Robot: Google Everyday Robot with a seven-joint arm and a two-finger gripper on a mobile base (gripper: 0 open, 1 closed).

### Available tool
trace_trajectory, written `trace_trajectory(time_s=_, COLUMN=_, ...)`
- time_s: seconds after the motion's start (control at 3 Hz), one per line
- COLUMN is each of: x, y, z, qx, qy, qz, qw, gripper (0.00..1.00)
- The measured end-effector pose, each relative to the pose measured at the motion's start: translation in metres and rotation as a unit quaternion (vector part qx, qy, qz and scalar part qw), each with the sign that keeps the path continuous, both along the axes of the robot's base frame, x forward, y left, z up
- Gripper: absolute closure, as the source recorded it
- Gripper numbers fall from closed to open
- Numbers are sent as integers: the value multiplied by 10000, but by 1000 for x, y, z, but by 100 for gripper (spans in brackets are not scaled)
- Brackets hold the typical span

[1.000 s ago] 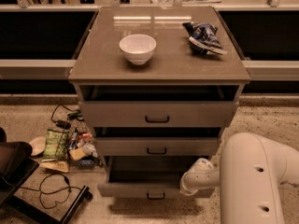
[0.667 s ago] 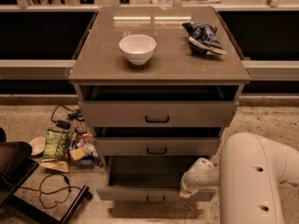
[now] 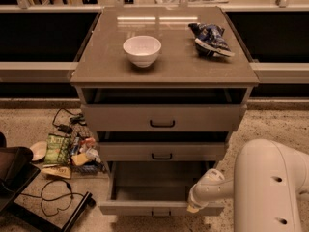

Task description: Open bottom drawer

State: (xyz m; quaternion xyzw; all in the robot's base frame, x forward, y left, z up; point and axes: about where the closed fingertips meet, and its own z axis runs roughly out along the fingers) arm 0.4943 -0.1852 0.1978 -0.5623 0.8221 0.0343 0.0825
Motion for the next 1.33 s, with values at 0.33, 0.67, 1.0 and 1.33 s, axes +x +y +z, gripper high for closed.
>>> trace_trajectory(time_s=0.33, x=-34, y=-5, z=2, qx=70, qy=232, qz=-122, qw=9996, gripper=100)
trace_trajectory(time_s=0.67, x=-40, y=-5, z=2, qx=86, qy=286, qz=-149, qw=9994, gripper=100)
trace_trajectory(time_s=1.0, x=-58, y=-7, z=4, qx=125, qy=416, qz=-215, qw=9988, gripper=100)
trace_trajectory(time_s=1.33, x=-58, y=-7, z=4, qx=125, qy=416, qz=-215, qw=9988, gripper=100)
